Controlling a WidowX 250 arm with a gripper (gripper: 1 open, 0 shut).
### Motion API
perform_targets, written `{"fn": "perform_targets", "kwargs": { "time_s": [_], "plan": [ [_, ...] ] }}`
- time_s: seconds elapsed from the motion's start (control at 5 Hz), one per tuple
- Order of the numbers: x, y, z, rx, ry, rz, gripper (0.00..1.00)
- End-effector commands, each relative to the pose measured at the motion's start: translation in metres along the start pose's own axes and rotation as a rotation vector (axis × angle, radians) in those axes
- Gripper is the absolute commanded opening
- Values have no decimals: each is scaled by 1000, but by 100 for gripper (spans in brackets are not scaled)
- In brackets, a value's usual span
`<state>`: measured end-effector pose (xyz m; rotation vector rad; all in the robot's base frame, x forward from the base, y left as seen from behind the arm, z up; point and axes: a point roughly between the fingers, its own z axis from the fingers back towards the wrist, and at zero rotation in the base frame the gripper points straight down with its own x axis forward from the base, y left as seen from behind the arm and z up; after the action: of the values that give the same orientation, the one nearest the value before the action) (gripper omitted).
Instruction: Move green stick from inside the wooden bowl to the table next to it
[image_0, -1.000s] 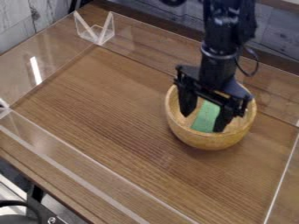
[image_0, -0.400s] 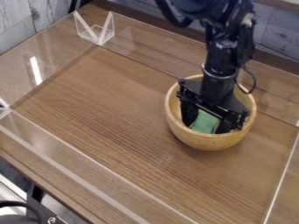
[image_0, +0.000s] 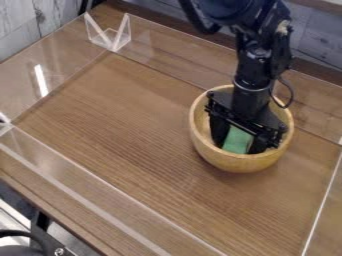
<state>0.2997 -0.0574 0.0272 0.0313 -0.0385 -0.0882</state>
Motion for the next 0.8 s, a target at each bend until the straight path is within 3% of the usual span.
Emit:
{"fn": "perform_targets", "kwargs": {
  "time_s": [0.0,0.6],
  "plan": [
    [10,10,3,14,-35,16,100],
    [19,15,-6,28,-59,33,100]
  ]
}}
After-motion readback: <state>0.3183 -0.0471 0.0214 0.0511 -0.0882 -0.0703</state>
